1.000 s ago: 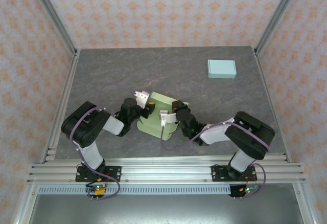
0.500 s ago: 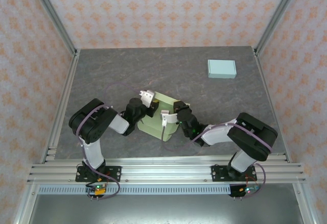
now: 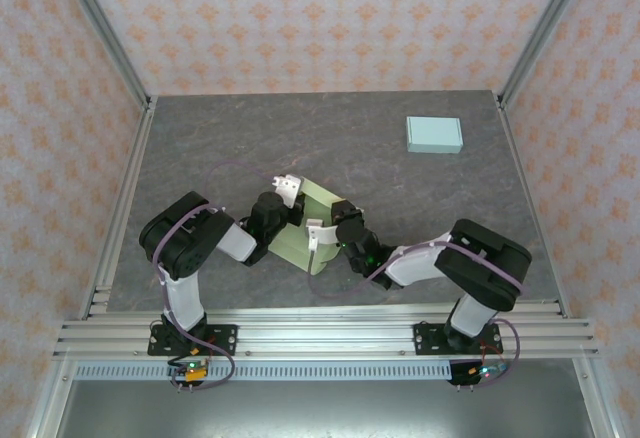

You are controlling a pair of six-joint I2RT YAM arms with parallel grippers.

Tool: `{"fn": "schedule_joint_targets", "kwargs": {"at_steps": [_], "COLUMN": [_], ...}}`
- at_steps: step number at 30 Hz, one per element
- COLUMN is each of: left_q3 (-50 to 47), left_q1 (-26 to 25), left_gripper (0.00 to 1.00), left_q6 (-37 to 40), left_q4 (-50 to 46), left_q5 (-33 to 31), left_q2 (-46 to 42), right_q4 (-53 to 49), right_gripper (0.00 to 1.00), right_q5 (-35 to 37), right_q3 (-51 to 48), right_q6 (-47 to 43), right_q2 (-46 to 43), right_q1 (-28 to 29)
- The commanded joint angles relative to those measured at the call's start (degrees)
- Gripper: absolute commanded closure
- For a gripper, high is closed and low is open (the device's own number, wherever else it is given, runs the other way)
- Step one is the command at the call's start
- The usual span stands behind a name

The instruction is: Fold the paper box

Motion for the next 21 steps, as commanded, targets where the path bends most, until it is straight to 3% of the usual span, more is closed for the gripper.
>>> {"fn": "schedule_joint_targets", "kwargs": {"at_steps": [1,6,13,21], "left_q3": [0.91,1.06,1.55,-7.55], "left_q1": [-2.1,-2.11,-1.8,-1.11], "left_gripper": [0.87,0.76,0.69,0.6], "left_q6": [-2.42,-0.46,0.85,-1.68], "left_q4": [2.87,2.72,0.29,-1.57], "left_q5": [0.9,5.8,10.13,6.88], "left_q2": [0.98,1.55,0.24,-12.97], "right_q4": [-2.35,-3.28,-3.66,-6.33], "right_gripper": [0.88,0.88,0.89,0.89], "right_q5": [-2.64,-3.79,-5.18,-6.32], "right_q3": [0.72,-1.21,-0.69,-2.34], "right_q6": [1.15,-0.09,-1.88,-1.73], "right_q2": [3.17,4.07,4.96,2.7], "right_q1": [1.67,1.02,-1.64,-2.89]}}
